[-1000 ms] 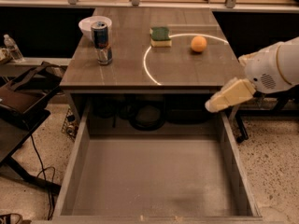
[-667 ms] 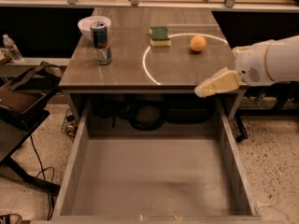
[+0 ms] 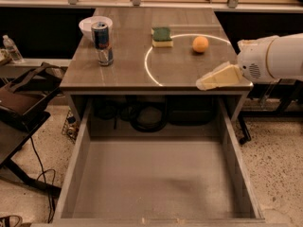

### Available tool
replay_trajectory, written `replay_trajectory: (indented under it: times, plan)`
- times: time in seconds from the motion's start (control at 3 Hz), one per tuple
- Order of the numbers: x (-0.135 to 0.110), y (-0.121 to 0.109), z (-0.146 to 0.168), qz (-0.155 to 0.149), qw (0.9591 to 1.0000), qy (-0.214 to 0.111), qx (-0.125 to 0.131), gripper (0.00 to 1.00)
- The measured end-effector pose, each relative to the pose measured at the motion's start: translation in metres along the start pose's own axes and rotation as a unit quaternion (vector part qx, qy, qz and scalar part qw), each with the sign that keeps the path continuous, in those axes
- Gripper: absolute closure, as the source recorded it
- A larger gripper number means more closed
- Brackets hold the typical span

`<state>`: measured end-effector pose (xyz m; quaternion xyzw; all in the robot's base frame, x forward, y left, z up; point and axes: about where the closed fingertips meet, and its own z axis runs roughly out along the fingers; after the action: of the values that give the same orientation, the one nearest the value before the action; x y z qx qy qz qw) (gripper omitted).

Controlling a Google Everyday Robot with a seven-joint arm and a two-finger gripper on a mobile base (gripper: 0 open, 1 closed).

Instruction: Place sponge into top drawer

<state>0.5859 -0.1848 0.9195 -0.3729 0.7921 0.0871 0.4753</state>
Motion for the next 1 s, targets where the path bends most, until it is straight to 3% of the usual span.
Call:
replay_trajectory:
  times: [0.33, 0.67, 1.0]
  plan:
    - [-0.016, 0.003, 0.029, 0.024, 0.9988, -0.041, -0.01, 0.0]
    - [-0.049, -0.001, 0.088, 0.041, 0.9932, -0.103, -0.033, 0.0]
    - [-0.093, -0.017, 0.158, 0.036, 0.9871, -0.151, -0.04, 0.0]
